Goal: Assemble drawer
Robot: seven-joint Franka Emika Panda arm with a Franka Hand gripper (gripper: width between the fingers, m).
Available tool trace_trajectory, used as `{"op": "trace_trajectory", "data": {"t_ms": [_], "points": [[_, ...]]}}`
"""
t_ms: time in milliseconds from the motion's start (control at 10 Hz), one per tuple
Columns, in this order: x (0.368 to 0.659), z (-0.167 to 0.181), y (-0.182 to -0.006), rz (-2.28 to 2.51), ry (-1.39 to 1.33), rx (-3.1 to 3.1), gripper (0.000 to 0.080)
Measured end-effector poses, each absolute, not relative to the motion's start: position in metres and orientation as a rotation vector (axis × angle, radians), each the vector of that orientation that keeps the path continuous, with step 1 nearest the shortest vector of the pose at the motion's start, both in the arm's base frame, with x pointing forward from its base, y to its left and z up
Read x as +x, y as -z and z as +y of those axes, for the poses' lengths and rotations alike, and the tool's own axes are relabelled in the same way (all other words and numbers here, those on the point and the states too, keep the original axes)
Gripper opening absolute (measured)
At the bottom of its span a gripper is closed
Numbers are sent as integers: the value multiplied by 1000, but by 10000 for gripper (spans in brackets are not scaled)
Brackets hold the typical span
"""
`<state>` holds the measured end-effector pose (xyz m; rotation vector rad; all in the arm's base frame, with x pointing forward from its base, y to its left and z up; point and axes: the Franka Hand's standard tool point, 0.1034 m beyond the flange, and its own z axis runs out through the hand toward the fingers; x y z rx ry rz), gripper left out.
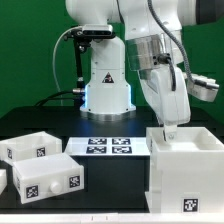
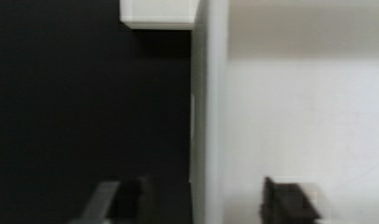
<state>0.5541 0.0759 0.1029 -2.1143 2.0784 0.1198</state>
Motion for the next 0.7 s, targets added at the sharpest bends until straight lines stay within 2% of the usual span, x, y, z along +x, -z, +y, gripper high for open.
{"op": "trace_trajectory", "data": {"t_ms": [100, 200, 300, 400, 600, 700], "points": [[554, 68, -116, 2011, -103, -2143, 346], [551, 54, -132, 1935, -77, -2179, 545], [548, 40, -146, 1902, -61, -2190, 620], [548, 33, -149, 1838, -41, -2238, 620], [547, 36, -146, 1683, -25, -2362, 646], [546, 25, -140, 1499, 25, -2487, 649]]}}
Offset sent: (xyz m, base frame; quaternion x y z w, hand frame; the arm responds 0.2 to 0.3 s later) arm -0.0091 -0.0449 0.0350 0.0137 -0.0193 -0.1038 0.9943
